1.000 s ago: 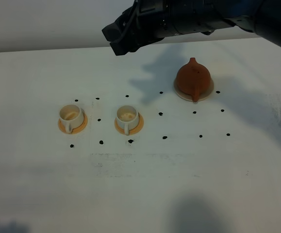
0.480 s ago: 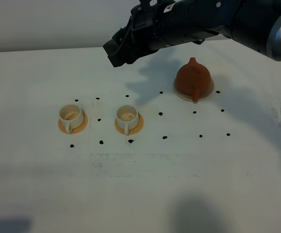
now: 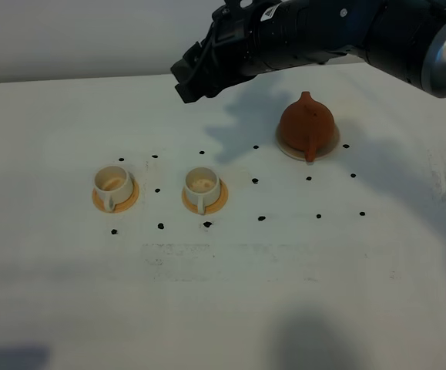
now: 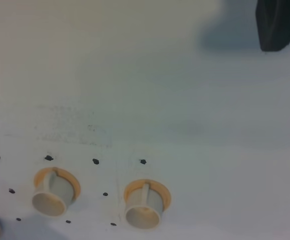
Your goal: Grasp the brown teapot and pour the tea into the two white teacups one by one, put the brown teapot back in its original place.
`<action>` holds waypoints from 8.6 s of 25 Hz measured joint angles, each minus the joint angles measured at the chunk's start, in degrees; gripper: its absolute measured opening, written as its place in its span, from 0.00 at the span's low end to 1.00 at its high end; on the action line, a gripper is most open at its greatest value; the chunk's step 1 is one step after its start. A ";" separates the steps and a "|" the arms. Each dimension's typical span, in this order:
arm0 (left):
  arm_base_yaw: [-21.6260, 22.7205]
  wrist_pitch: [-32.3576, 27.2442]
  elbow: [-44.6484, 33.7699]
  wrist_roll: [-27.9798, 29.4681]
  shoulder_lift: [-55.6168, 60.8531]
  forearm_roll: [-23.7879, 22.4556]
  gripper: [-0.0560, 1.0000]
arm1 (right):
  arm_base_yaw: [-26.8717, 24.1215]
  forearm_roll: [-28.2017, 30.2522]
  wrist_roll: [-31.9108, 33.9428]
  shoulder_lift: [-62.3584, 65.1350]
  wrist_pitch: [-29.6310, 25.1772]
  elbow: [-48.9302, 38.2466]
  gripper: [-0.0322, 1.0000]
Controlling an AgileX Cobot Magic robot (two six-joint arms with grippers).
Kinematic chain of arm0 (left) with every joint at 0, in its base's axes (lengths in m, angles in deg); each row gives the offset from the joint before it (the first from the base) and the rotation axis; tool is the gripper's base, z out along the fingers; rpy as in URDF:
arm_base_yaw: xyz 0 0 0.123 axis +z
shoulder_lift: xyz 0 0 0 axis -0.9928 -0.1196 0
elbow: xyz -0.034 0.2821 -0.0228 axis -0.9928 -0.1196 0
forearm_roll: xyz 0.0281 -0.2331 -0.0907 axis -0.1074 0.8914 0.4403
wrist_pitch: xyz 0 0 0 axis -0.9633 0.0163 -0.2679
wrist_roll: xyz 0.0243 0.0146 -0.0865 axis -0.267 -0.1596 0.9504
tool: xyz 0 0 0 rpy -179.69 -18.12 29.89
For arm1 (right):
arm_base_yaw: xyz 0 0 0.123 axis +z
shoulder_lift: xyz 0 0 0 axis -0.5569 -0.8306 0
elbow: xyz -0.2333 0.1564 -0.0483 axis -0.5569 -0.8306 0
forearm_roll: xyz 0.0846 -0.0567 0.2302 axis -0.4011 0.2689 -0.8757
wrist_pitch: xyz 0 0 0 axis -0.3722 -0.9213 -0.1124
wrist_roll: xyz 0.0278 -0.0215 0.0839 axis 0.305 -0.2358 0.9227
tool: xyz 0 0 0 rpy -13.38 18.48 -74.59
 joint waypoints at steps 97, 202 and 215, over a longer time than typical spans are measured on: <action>0.00 0.05 0.00 0.11 0.00 -0.07 0.36 | -12.60 28.16 46.01 -10.91 -5.96 -7.89 0.44; 0.00 0.05 0.00 0.07 0.00 -0.18 0.36 | -11.39 31.27 41.01 -8.33 -4.95 -5.50 0.12; 0.00 0.05 0.00 0.07 0.00 -0.18 0.36 | -8.50 31.66 38.63 1.63 0.32 -16.00 0.12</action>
